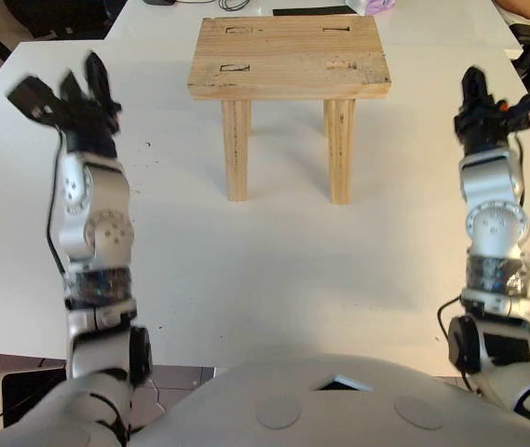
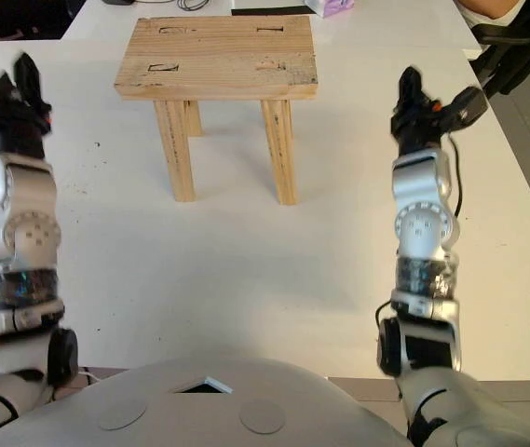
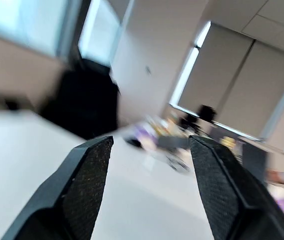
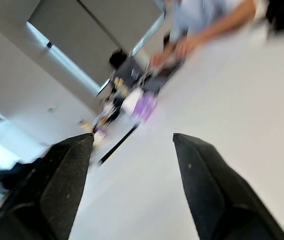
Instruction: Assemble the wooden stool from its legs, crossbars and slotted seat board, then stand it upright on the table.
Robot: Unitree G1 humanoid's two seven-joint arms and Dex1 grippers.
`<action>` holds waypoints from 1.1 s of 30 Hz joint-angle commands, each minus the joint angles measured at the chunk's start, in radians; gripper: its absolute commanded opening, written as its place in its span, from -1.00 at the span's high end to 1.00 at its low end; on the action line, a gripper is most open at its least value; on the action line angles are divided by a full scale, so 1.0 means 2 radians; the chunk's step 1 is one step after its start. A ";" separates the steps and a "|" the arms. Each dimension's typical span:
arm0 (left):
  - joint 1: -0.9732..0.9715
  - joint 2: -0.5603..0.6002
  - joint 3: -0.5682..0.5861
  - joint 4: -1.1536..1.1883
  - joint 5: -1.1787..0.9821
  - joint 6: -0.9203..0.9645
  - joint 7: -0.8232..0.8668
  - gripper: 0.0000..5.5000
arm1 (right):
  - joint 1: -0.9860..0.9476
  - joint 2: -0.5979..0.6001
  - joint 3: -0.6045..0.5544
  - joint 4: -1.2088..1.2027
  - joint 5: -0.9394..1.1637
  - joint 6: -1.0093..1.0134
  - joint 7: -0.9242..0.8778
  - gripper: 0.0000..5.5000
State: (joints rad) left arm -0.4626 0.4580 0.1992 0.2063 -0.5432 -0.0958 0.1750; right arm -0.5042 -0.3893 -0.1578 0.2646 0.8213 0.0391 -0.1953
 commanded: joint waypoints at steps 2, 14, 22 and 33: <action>-0.044 -0.034 -0.009 0.125 0.124 -0.088 0.022 -0.03 | -0.070 0.011 0.054 0.110 -0.214 -0.104 -0.006 -0.07; -0.098 -0.052 0.013 0.160 0.164 -0.115 -0.020 -0.03 | -0.090 0.060 0.044 0.108 -0.315 -0.130 0.019 -0.07; -0.097 -0.072 -0.002 0.117 0.199 -0.095 -0.019 -0.03 | -0.095 0.074 0.033 0.105 -0.349 -0.127 0.029 -0.07; -0.069 -0.119 0.011 0.063 0.207 -0.063 0.003 -0.03 | -0.103 0.096 0.033 0.118 -0.373 -0.122 0.030 -0.07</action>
State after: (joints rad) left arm -0.6006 0.2227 0.2062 0.3569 -0.1273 -0.2347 0.1786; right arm -0.6814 -0.2016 -0.0838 0.4902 0.0947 -0.2053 -0.1335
